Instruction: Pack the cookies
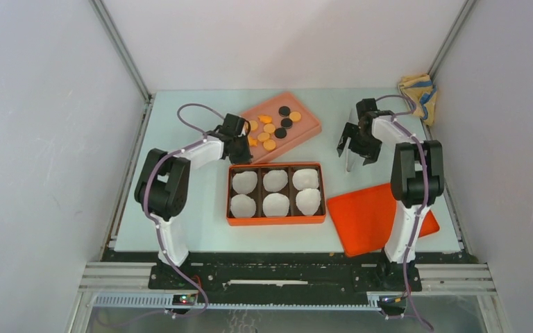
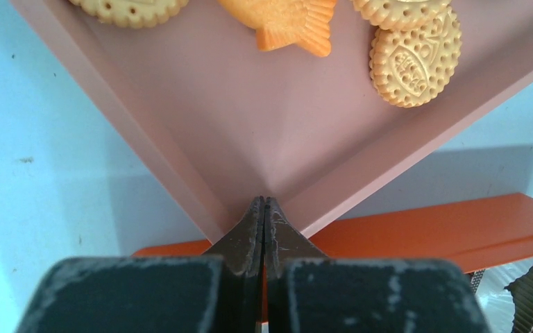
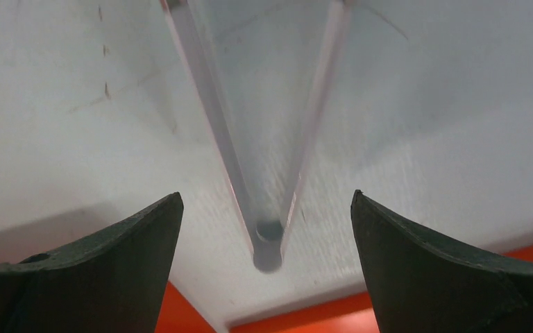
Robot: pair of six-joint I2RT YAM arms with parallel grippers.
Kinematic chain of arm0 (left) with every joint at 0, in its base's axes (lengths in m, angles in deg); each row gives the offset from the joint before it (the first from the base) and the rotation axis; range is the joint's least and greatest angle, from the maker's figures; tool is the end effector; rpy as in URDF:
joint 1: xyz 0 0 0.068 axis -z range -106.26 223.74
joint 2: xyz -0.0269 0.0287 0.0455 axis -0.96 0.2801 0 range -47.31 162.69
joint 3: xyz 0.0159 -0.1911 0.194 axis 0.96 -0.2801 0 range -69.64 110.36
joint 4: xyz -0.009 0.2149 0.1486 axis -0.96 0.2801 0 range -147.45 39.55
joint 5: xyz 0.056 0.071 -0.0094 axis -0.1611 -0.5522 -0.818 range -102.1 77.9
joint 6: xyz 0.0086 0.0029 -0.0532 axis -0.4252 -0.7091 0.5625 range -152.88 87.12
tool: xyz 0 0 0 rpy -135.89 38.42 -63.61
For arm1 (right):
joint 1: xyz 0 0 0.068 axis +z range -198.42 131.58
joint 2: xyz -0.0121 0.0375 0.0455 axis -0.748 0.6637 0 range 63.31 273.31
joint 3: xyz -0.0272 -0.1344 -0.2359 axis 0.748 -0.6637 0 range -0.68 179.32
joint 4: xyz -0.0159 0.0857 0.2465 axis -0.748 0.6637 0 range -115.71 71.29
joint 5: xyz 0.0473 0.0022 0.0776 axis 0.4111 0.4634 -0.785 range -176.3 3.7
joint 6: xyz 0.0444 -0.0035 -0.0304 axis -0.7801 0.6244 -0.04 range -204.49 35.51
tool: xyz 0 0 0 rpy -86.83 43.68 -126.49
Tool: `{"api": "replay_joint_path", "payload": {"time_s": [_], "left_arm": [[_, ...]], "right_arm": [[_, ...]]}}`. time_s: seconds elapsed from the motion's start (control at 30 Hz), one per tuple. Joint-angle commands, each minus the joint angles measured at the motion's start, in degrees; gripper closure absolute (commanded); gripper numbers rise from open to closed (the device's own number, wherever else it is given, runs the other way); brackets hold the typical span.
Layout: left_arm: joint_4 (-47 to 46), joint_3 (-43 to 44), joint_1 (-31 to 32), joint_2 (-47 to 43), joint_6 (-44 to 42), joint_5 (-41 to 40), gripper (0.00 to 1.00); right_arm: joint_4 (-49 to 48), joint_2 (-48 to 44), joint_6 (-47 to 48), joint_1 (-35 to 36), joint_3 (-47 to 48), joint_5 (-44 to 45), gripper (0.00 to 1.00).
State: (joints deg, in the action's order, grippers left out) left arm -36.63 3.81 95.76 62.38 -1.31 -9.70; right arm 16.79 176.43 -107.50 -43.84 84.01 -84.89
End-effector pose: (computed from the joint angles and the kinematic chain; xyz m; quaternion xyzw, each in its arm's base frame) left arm 0.3717 -0.1519 0.1737 -0.0739 0.9559 -0.1457 0.2439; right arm 0.4023 0.0312 0.1888 0.1599 0.9731 0.0277 0.1637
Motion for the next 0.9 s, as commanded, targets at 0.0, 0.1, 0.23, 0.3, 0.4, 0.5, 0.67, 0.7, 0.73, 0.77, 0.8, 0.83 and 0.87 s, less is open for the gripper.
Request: {"api": "replay_joint_path", "payload": {"time_s": [0.0, 0.1, 0.23, 0.3, 0.4, 0.5, 0.67, 0.7, 0.73, 0.77, 0.8, 0.83, 0.87], "left_arm": [[2.97, -3.92, 0.75, -2.71, -0.5, 0.53, 1.0], [2.39, -4.16, 1.06, -5.55, -0.87, -0.14, 1.0], [3.38, -2.98, 1.96, -8.79, -1.6, -2.11, 1.0], [4.01, -2.71, 2.49, -10.01, -1.5, -2.22, 1.0], [4.74, -2.49, 3.3, -11.53, -1.28, -2.23, 1.0], [6.14, -1.91, 3.76, -12.15, -1.32, -4.15, 1.0], [8.3, -0.84, 4.85, -13.44, -1.51, -5.5, 1.0], [8.36, -0.63, 5.13, -13.63, -1.67, -5.77, 1.0], [8.45, -0.3, 5.46, -13.77, -1.81, -5.96, 1.0], [8.57, 0.08, 5.7, -13.8, -1.85, -5.98, 1.0], [8.55, 0.44, 6.01, -13.8, -2.07, -5.97, 1.0], [8.63, 0.68, 6.28, -13.8, -2.19, -6.04, 1.0], [8.76, 0.87, 6.54, -13.82, -2.28, -6.19, 1.0]], "right_arm": [[1.44, 5.18, -1.63, 0.08, 7.51, 1.5, 0.0], [3.84, 9.06, -2.07, -0.1, 12.93, 3.54, 0.0], [6.87, 13.02, -2.1, 0.02, 19.05, 5.57, 0.02], [7.81, 14.45, -1.71, 0.2, 20.31, 6.83, 0.08], [7.85, 15.08, -1.19, 0.43, 19.47, 7.02, 0.22], [7.5, 14.24, -0.99, 0.89, 16.87, 6.91, 0.27], [5.62, 10.43, -0.84, 2.48, 9.73, 6.65, 0.2], [5.32, 10.12, -0.89, 2.82, 8.65, 6.54, 0.2], [5.21, 10.08, -0.76, 3.15, 8.02, 6.55, 0.2], [5.37, 10.18, -0.55, 3.42, 7.92, 7.07, 0.2], [5.42, 10.46, -0.2, 3.5, 8.1, 7.56, 0.21], [5.97, 10.77, 0.09, 3.32, 8.81, 7.6, 0.22], [6.5, 11.15, 0.25, 3.01, 9.66, 7.14, 0.25]]}}
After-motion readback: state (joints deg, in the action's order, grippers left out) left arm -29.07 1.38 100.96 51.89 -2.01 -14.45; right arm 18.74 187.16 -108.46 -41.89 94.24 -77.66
